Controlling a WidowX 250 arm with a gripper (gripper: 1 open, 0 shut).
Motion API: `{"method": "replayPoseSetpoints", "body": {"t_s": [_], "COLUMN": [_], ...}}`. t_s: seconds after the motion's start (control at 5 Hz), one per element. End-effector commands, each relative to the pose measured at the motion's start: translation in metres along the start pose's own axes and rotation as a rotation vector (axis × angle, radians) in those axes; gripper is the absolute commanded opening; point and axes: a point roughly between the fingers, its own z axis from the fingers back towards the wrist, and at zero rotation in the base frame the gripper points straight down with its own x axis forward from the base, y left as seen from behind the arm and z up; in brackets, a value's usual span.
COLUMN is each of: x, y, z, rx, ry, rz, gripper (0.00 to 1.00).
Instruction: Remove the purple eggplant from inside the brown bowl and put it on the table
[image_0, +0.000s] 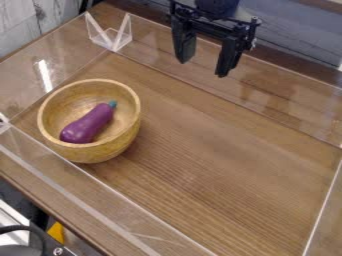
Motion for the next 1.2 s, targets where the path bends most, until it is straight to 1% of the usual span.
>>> {"method": "replayPoseSetpoints", "body": {"t_s": [0.0, 0.2, 0.6, 0.8, 1.0], "x": [-0.002, -0.017, -0.046, -0.061, -0.07], "y": [0.0, 0.019, 0.074, 0.096, 0.108], "z": [-0.006, -0.006, -0.002, -0.005, -0.012], "rx": [-0.003, 0.002, 0.044, 0.059, 0.067], "ry": [0.015, 0.006, -0.026, -0.036, -0.037], "rz": [0.004, 0.032, 0.062, 0.083, 0.1], "gripper": [1.0, 1.0, 1.0, 1.0, 1.0]}}
